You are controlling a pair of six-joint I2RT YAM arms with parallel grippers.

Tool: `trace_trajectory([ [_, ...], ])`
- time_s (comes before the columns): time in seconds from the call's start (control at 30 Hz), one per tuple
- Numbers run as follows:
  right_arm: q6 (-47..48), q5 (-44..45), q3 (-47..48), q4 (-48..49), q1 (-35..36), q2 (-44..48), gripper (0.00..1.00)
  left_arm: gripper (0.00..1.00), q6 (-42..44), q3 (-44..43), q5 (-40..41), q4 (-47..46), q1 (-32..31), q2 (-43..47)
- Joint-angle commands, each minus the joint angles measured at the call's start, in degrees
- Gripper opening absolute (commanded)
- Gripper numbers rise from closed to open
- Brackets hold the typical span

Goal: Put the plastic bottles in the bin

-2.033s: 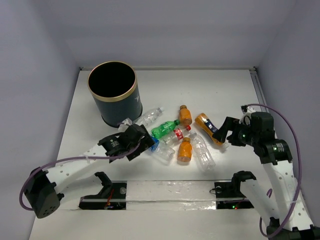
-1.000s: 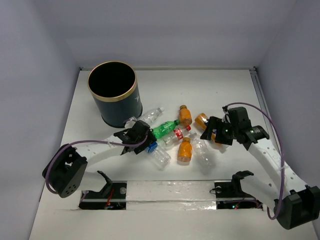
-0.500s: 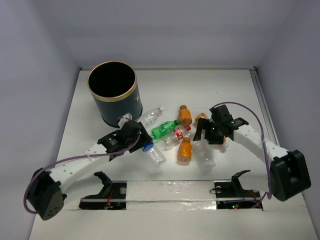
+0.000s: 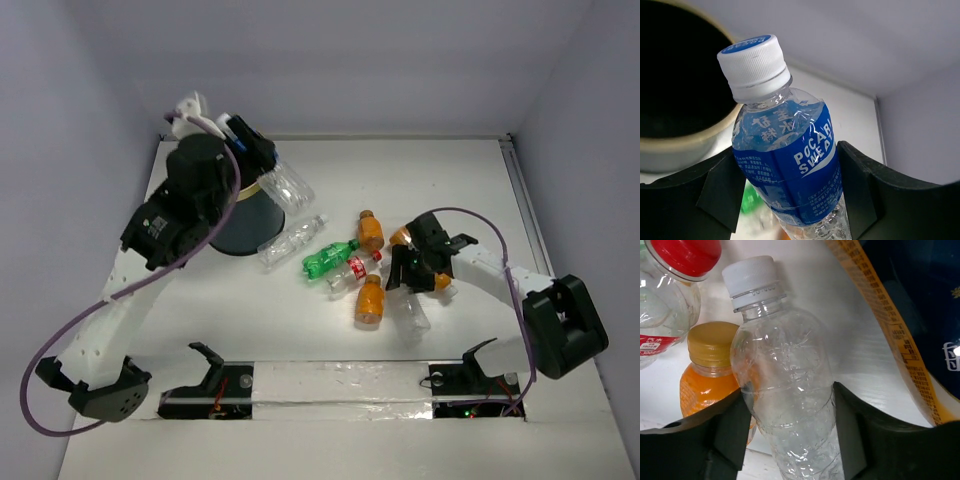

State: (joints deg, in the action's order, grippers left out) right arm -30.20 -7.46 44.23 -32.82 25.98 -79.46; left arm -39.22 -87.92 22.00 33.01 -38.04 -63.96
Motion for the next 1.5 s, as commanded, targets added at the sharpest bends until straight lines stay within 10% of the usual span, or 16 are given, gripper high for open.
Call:
trace_trajectory([
  [0.0, 0.2, 2.4, 0.3, 2.0, 0.4, 2.2, 0.58, 0.45, 12.0, -8.8, 5.5, 0.1, 6.6, -4.6],
  [0.5, -2.7, -4.0, 22.2, -8.6, 0.4, 21.5, 0.54, 0.46, 18.8, -9.5, 10.5, -10.8, 27.8, -18.7],
  [0.73, -6.7, -7.6, 42.4, -1.3, 5.1, 10.7, 0.54, 0.9, 19.2, -4.5, 5.4, -13.2, 27.8, -17.3],
  [0.83, -8.3, -7.6, 54.0, 2.2, 9.3, 1.8, 0.54, 0.93, 19.0, -5.7, 2.4, -12.1, 27.8, -14.4],
  [1.47, -23.8, 8.0, 107.2, 29.7, 18.9, -50.5, 0.55, 0.47, 7.1, 15.1, -11.9, -5.1, 23.6, 19.3],
])
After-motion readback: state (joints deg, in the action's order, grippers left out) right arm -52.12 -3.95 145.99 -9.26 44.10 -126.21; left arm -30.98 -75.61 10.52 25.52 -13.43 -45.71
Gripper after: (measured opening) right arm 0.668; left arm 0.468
